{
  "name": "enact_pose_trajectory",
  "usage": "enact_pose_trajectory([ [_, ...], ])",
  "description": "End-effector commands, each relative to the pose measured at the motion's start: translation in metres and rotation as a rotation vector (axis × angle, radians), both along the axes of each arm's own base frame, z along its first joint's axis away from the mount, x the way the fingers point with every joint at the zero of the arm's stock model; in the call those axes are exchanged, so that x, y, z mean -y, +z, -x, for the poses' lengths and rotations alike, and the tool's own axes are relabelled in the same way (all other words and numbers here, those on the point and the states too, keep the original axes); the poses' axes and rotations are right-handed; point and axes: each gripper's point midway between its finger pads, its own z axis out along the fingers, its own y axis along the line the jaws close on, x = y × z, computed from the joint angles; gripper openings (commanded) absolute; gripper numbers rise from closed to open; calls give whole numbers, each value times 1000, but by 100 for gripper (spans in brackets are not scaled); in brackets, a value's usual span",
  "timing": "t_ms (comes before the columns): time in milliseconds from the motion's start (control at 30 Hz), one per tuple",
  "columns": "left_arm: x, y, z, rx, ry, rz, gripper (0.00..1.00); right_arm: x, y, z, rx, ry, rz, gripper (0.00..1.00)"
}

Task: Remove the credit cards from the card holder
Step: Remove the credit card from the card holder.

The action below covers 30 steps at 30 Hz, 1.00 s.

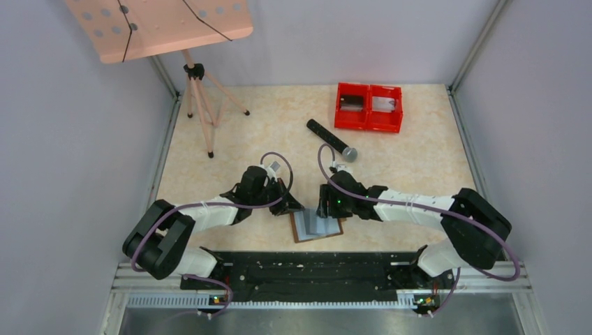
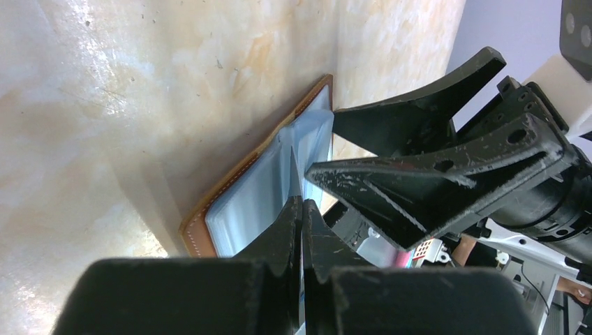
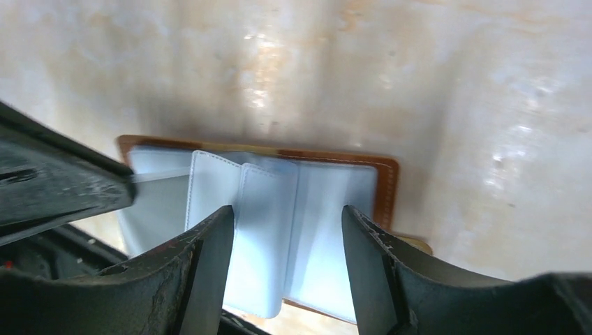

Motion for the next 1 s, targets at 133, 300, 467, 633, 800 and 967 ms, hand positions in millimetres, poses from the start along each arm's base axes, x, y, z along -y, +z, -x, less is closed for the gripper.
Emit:
enact_pose_trajectory([
  [133, 11, 22, -2, 50, -36, 76, 0, 33, 36, -19, 112, -104, 122, 55],
  [300, 12, 25, -2, 48, -37, 87, 0, 29, 61, -25, 150, -123, 84, 47],
  [467, 15, 27, -1, 33, -44, 106, 0, 5, 87, -25, 205, -64, -65, 46],
  [633, 18, 31, -2, -16, -30, 112, 0, -18, 93, -11, 169, 24, -178, 51],
  [800, 10, 26, -10, -38, 21, -36, 0, -17, 94, 0, 174, 71, -184, 59],
  [967, 11, 29, -11, -49, 31, -92, 1, -6, 93, 11, 171, 80, -192, 60],
])
